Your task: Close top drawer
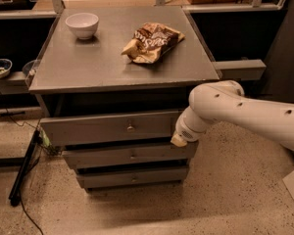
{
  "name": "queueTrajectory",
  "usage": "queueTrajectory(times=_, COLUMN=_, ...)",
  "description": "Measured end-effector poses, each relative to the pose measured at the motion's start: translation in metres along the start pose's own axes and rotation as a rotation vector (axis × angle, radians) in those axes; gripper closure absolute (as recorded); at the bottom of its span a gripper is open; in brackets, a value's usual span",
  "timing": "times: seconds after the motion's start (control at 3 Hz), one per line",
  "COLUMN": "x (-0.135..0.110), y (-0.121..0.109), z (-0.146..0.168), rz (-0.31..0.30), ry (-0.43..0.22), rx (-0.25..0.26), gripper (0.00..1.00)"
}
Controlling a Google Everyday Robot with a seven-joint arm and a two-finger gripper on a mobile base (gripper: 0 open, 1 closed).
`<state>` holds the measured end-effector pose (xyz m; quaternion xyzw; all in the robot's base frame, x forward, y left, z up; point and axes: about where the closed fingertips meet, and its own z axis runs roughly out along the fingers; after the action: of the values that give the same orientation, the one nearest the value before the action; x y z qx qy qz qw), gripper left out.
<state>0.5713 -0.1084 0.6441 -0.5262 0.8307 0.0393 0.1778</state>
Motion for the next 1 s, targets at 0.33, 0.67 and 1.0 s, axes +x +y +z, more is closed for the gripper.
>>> queueTrajectory(times=0.33, x=-0.008, y=-0.008, z=0.001, rz=0.005, ry=0.013, rx=0.035, gripper=1.0)
queueTrajectory(times=0.67, x=-0.019, y=-0.024, z=0.01, rz=0.01, ry=0.048, rx=0.097, gripper=1.0)
queueTrajectory(times=1.0, x=-0.025, y=-0.033, z=0.015, rz=0.01, ry=0.065, rx=0.125, gripper=1.0)
